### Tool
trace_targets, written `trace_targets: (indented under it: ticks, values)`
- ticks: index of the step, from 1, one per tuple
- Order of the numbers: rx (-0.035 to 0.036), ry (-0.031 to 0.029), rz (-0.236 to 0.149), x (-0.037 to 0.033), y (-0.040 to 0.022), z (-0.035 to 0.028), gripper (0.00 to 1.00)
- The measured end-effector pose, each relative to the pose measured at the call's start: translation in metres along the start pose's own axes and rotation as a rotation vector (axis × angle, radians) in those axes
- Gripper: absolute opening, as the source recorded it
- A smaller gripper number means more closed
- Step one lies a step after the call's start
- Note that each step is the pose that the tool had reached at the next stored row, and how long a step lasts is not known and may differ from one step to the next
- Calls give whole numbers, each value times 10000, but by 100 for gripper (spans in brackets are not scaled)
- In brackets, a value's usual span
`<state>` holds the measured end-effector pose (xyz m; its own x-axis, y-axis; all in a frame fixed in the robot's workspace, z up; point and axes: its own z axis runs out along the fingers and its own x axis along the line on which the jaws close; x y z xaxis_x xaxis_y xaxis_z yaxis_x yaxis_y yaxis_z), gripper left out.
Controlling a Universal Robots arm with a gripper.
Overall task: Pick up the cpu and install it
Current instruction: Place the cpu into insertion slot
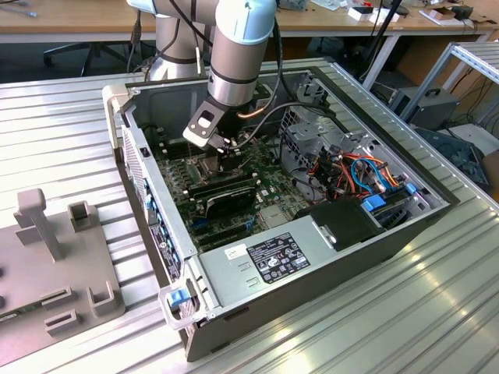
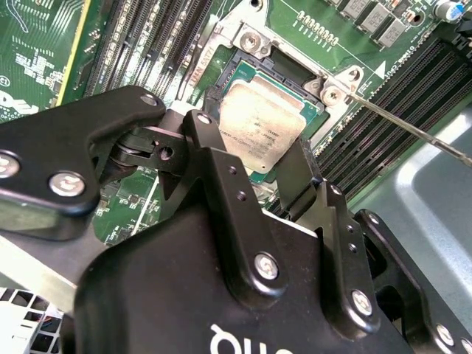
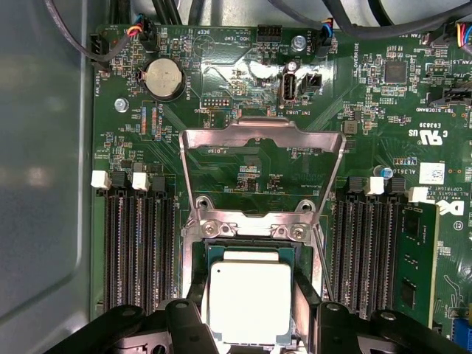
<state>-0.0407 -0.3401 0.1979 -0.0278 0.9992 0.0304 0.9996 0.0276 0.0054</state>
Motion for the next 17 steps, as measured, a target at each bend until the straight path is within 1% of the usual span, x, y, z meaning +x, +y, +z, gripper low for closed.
trace_targets:
  ticks: [6, 8, 9, 10, 15, 17]
  values:
    - [-1, 1, 0, 0, 0, 2, 55]
    - [-4, 11, 0, 1, 0, 5, 55]
    - [-6, 12, 0, 2, 1, 6, 56]
    - [-5, 7, 0, 1, 1, 5, 62]
    - [-1, 2, 0, 0, 0, 2, 62]
    - [-2, 2, 0, 1, 0, -12, 62]
